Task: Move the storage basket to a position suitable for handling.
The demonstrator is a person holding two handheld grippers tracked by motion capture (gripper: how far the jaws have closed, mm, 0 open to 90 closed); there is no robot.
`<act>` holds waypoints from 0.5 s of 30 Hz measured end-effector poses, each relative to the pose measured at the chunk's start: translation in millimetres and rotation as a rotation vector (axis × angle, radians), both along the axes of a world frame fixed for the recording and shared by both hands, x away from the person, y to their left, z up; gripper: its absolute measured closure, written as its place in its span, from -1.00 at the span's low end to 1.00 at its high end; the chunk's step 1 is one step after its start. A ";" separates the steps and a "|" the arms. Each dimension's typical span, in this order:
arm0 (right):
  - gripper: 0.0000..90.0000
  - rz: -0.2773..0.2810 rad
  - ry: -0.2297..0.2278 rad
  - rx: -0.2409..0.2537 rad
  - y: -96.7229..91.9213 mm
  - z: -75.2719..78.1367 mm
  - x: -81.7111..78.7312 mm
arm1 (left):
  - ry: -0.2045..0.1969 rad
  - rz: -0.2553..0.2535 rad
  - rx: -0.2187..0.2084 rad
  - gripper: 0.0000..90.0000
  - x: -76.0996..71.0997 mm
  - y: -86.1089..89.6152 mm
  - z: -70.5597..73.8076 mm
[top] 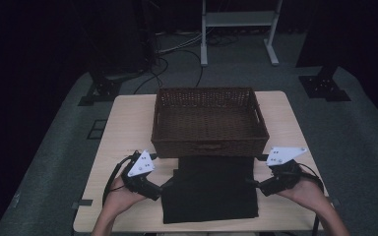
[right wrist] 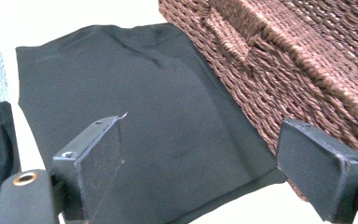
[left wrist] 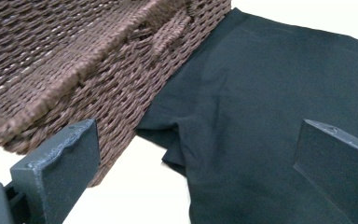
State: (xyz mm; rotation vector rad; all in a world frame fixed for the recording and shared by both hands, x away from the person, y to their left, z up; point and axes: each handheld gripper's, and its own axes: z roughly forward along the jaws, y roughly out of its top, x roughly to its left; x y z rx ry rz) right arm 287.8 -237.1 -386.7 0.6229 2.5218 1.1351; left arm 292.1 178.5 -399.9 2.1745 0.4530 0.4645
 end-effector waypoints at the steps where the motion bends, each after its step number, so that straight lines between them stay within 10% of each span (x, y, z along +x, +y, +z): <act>1: -0.70 0.009 0.006 -0.007 2.6 0.7 1.1 | 0.002 -0.005 0.002 -1.00 0.4 -1.8 0.4; 15: -0.70 0.103 0.032 -0.083 23.5 3.9 12.4 | 0.045 -0.078 0.054 -1.00 8.0 -28.3 -1.0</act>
